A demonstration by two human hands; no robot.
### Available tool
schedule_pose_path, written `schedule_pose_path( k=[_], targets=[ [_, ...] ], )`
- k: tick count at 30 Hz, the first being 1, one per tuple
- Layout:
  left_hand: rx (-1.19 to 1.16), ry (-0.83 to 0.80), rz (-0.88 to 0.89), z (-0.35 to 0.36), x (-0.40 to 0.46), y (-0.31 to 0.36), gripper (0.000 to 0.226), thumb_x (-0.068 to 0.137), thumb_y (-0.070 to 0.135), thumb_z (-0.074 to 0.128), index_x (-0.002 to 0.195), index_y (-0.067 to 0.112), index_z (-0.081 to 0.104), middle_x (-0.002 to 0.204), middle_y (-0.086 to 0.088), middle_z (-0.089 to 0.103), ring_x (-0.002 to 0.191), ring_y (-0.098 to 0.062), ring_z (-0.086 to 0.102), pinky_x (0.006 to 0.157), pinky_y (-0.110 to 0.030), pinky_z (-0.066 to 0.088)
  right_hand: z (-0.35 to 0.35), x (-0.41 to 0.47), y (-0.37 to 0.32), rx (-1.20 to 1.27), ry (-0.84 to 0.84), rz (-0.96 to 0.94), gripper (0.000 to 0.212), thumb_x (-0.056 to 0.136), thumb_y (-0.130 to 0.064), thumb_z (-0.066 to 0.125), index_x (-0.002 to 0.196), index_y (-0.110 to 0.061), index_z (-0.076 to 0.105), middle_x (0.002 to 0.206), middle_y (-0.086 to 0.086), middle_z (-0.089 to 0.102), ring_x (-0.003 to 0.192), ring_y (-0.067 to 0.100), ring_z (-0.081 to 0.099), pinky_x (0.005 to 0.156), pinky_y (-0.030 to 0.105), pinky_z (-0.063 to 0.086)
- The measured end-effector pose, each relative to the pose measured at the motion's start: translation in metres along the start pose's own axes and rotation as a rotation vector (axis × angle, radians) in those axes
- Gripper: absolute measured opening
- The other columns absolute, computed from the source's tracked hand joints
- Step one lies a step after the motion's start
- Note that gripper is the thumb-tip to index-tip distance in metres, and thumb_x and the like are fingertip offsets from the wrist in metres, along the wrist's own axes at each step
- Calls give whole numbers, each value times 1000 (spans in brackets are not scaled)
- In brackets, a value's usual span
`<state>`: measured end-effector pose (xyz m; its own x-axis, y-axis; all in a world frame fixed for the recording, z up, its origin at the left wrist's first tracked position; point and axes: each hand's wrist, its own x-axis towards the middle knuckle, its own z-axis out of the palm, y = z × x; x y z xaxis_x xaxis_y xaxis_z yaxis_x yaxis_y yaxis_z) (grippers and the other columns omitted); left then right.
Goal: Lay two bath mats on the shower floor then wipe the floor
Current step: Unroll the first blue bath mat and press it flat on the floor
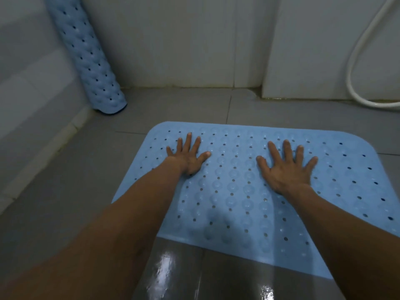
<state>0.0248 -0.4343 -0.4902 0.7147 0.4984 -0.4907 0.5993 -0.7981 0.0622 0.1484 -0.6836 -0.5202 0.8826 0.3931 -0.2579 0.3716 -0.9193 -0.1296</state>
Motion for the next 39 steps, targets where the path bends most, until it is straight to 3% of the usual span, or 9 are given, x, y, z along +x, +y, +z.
schedule_pose_path(
  k=[1, 3, 7, 15, 22, 27, 31, 35, 39],
  targets=[
    [-7, 0, -2, 2, 0, 4, 80, 87, 78, 6, 150, 37, -20, 156, 8, -34, 147, -26, -23, 115, -62, -12, -1, -3, 1, 16, -10, -2, 72, 94, -70, 8, 157, -38, -4, 167, 0, -15, 152, 31, -16, 117, 64, -12],
    [-55, 88, 109, -23, 18, -79, 78, 88, 76, 4, 153, 35, -13, 159, 6, -26, 149, -27, -18, 115, -60, -15, -6, -17, -92, -6, 105, 13, 68, 99, -61, 10, 159, -30, -1, 167, 3, -13, 153, 29, -15, 120, 59, -10],
    [-113, 286, 216, -21, 8, -79, 72, 96, 62, 2, 156, 24, 2, 164, 0, -4, 151, -21, -5, 118, -52, -14, -18, -16, -112, -26, 98, -153, 64, 102, -54, 11, 159, -28, -1, 167, 2, -13, 153, 24, -16, 121, 52, -12],
    [-65, 419, 296, -35, 48, -100, 68, 101, 53, 6, 156, 14, 4, 164, -5, -5, 151, -18, -7, 121, -45, -10, -7, 20, -200, 97, 152, -254, 62, 104, -52, 14, 160, -27, 3, 168, 1, -7, 153, 21, -14, 122, 49, -13],
    [-67, 453, 315, -5, 68, -103, 68, 100, 54, 8, 156, 15, 3, 164, -3, -4, 151, -14, -8, 121, -45, -11, 22, 37, -212, 77, 160, -107, 64, 101, -53, 16, 159, -30, 6, 168, -1, -2, 154, 22, -6, 122, 52, -10],
    [-15, 550, 212, -8, 65, -101, 75, 96, 54, 4, 155, 7, 7, 163, -13, 0, 151, -25, -4, 119, -55, -9, 20, 35, -223, 68, 198, -67, 66, 100, -53, 15, 159, -25, 10, 168, 2, 2, 154, 23, -5, 120, 57, -9],
    [-34, 503, 227, -7, 67, -100, 74, 98, 50, 7, 154, 2, 7, 162, -17, 3, 151, -28, 1, 120, -55, 0, 21, 33, -220, 48, 204, -157, 71, 100, -55, 10, 159, -16, 5, 168, 3, -3, 153, 15, -12, 122, 49, -13],
    [-80, 600, 290, -5, 69, -104, 65, 101, 39, 29, 148, -5, 27, 156, -25, 24, 147, -34, 21, 119, -54, 17, 20, 34, -220, 105, 189, -190, 71, 100, -52, 12, 159, -14, 1, 168, 3, -3, 153, 12, -12, 125, 42, -7],
    [-99, 546, 298, -10, 67, -102, 67, 100, 40, 27, 151, -4, 20, 159, -23, 18, 149, -32, 13, 121, -51, 10, 20, 33, -221, 121, 194, -185, 72, 100, -52, 13, 159, -13, 3, 168, 4, 0, 153, 14, -10, 125, 41, -6]
  ],
)
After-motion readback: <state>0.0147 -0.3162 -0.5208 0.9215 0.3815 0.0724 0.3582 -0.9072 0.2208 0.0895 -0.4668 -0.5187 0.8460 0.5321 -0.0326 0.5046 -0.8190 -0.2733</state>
